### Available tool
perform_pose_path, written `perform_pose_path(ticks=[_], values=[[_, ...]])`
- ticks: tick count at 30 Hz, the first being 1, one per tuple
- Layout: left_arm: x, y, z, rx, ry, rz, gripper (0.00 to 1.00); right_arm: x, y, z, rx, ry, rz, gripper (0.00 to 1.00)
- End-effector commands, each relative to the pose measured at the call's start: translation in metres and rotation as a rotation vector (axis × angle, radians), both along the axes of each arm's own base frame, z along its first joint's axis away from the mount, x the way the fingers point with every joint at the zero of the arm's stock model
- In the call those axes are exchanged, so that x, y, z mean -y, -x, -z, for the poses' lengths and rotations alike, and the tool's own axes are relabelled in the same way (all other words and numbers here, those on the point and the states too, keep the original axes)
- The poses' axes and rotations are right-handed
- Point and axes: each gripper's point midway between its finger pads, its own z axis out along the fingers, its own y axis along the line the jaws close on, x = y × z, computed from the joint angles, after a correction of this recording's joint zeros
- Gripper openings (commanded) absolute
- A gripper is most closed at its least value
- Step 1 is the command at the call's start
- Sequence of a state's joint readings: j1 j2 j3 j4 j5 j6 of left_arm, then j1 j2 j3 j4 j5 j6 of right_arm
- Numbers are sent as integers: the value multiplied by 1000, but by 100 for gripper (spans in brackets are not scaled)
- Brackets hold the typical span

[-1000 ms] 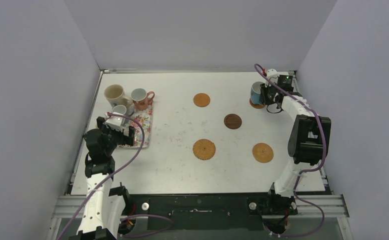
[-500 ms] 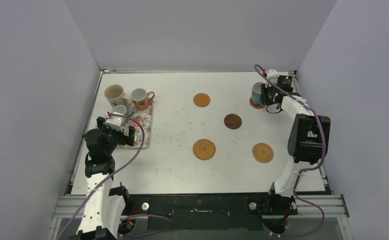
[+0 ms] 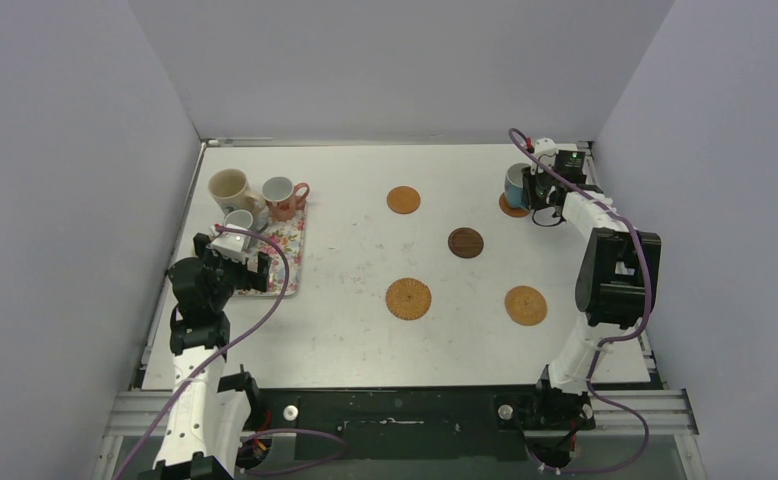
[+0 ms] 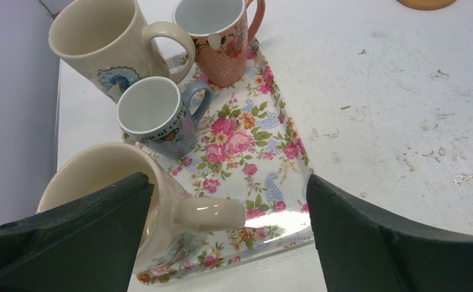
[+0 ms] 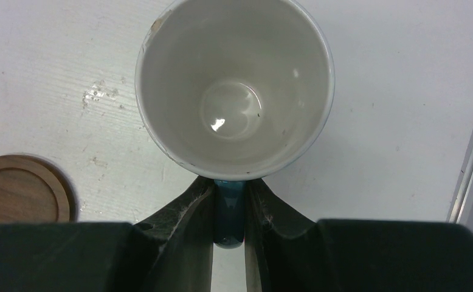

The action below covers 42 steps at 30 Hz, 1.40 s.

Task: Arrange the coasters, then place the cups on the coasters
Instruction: Place the cup on the coaster.

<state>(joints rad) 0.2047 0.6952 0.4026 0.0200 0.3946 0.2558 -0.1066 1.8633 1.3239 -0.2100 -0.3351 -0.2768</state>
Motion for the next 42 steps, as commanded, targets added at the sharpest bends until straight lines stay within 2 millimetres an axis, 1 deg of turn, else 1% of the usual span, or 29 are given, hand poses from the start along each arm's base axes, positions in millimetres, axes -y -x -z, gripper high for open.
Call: perform_pose_path(ticks=[1, 14, 20, 31, 37, 42], values=[[0, -4, -11, 53, -16, 14, 97, 7, -26, -30, 130, 21, 11, 0], [0, -4, -12, 54, -15, 14, 97, 7, -25, -26, 115, 16, 10, 0], [0, -4, -12, 53, -15, 14, 97, 5, -23, -25, 108, 9, 3, 2], [0, -4, -12, 56, -15, 14, 97, 4, -18, -29, 100, 8, 1, 4], [1, -4, -13, 56, -16, 14, 97, 2, -18, -28, 95, 9, -3, 7], [1, -4, -13, 58, -16, 14, 97, 2, -18, -27, 91, 8, -3, 11]])
